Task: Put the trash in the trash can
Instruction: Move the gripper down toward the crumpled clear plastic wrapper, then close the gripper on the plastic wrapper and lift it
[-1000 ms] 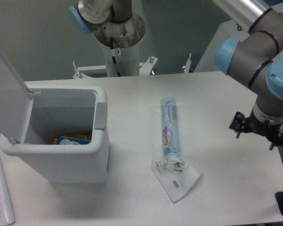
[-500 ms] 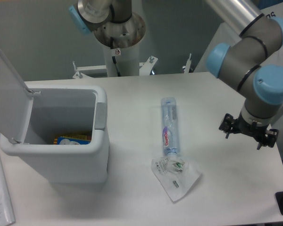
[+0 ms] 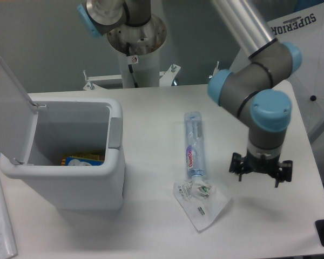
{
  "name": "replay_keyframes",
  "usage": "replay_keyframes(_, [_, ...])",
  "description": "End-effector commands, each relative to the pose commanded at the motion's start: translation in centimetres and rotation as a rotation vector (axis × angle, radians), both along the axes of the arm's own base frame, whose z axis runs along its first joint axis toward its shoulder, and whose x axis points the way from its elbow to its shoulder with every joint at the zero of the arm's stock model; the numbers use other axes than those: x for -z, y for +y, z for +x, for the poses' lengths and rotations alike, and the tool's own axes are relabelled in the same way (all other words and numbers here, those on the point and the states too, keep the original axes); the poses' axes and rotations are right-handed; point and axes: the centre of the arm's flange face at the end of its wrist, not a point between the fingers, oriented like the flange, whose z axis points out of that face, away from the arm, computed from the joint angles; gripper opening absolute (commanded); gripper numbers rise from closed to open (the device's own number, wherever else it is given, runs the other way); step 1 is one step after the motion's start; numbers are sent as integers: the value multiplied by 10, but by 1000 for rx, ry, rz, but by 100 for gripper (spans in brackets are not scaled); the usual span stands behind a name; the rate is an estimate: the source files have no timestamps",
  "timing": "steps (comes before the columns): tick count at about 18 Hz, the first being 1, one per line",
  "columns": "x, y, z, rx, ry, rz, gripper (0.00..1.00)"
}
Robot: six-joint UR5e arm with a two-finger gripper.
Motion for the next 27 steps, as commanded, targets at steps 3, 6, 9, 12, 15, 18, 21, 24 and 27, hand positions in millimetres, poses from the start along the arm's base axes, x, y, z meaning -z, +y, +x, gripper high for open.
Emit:
replay_keyframes(3, [22, 4, 17, 10, -47, -26, 100])
replay_keyframes(6, [32, 16, 28, 35, -65, -24, 100])
replay_keyframes(9, [27, 23, 29, 48, -80, 19, 100])
replay_keyframes(12, [30, 29, 25, 54, -97, 40, 100])
replay_keyframes(15, [39, 43, 22, 59, -155, -2, 100])
replay_keyframes(18, [39, 54, 10, 53, -232, -55, 100])
replay_keyframes(21, [48, 61, -4, 48, -254, -94, 100])
replay_keyframes(24, [65, 59, -4, 25, -250, -147, 100])
replay_keyframes(27, [77, 66, 4, 32, -232, -204, 100])
